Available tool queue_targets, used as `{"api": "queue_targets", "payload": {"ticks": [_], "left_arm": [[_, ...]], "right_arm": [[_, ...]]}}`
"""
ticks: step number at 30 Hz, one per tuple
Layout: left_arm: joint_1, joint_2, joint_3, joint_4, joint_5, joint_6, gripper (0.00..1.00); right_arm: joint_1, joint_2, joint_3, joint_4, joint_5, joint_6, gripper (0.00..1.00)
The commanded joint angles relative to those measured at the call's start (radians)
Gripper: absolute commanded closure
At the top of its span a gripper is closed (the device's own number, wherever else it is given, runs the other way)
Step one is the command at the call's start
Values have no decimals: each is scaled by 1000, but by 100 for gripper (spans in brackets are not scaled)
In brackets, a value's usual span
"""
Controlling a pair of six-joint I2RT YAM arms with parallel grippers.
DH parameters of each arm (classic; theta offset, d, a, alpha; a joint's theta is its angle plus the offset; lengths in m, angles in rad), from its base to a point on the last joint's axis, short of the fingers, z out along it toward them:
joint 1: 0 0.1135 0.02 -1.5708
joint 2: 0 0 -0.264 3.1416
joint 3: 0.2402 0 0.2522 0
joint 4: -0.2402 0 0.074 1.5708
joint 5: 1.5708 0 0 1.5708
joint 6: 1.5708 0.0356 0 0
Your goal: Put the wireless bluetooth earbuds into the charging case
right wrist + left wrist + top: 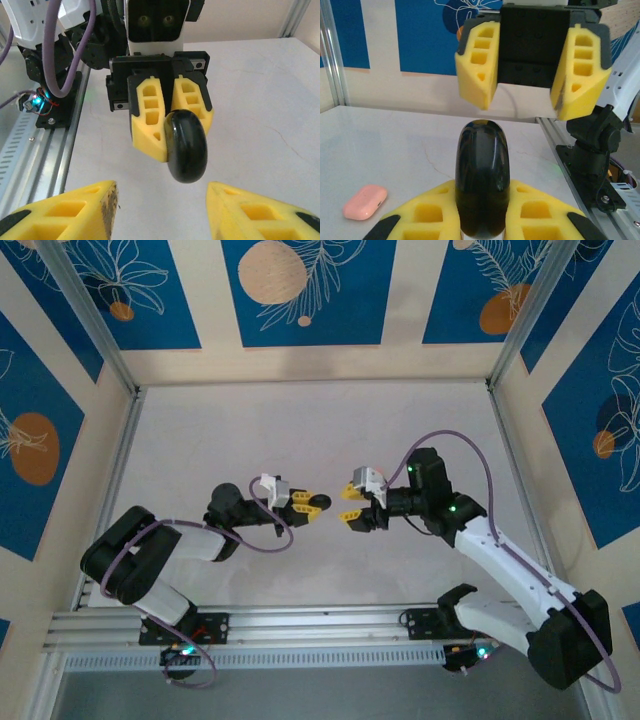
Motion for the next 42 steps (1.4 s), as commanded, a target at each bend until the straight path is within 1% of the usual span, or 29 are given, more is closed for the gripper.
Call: {"api": "queue_targets", "payload": {"ticks": [1,8,13,17,20,22,23,24,26,27,28,29,32,37,40,42], "left_arm": [[-15,0,20,55,40,-5,88],[-20,4,30,55,54,-9,88],[-21,4,30,56,56,-11,88],[-22,0,26,55,51,-12,88],[-23,3,25,55,47,-9,87],[-23,3,20,55,40,-4,85],[-23,4,16,55,28,2,82],[-23,5,12,55,17,7,76],[-23,7,1,55,-10,22,61],[-23,10,-5,56,-27,28,55],[-23,15,-13,56,-51,34,48],[-23,25,-22,55,-87,41,43],[-23,60,-43,55,-196,42,30],[-23,105,-70,55,-343,30,19],[-21,117,-103,55,-468,21,13],[-20,125,-124,56,-538,21,10]], "right_arm": [[8,45,25,34,-35,-70,50],[47,142,45,103,-79,-34,54],[54,189,57,132,-113,-25,58],[54,204,61,135,-129,-34,67],[52,204,63,126,-135,-45,78],[49,198,64,111,-133,-50,83],[46,192,64,103,-133,-51,84],[42,188,64,95,-130,-47,85],[33,169,51,86,-103,-9,86],[26,159,42,82,-95,12,87],[16,150,24,83,-82,48,87],[7,143,10,78,-71,84,87],[-36,144,-16,47,-57,200,88],[-98,229,18,-36,-48,382,88],[-129,338,96,-126,-9,488,88],[-148,423,159,-187,-15,532,88]]}}
